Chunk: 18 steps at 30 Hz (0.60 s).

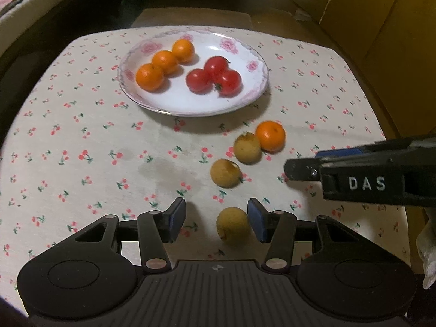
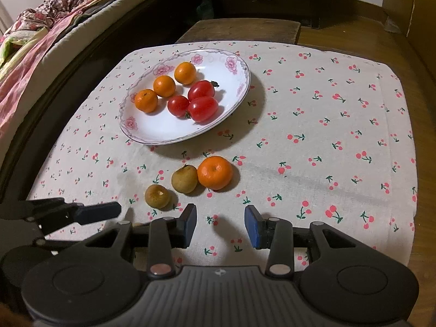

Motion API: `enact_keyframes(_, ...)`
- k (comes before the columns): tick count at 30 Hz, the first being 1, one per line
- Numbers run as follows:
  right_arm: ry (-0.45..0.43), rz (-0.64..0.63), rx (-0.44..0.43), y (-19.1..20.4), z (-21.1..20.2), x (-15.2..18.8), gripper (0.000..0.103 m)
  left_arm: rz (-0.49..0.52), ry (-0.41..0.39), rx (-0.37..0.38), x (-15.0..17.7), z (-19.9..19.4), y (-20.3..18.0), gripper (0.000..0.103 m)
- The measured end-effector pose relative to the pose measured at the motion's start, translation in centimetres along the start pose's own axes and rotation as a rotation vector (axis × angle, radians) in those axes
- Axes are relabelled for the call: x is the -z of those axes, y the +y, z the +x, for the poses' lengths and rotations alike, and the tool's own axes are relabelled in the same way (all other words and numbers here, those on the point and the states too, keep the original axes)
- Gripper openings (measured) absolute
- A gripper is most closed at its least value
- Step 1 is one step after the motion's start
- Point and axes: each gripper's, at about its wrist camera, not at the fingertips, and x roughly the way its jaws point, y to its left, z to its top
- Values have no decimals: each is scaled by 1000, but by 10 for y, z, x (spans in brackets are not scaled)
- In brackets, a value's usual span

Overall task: Organize fruits
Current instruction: 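Grasp a small brown fruit with the left gripper while the right gripper grasps an orange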

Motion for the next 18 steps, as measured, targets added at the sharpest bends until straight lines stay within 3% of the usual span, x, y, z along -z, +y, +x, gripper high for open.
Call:
enact_keyframes(7,-12,32,-14,-6,-2,-2,39,15,12,27,7,1,-8,44)
enact_keyframes(18,-20,47,-13,-10,-1,-7,39,25,4,29,9,2,-10,36)
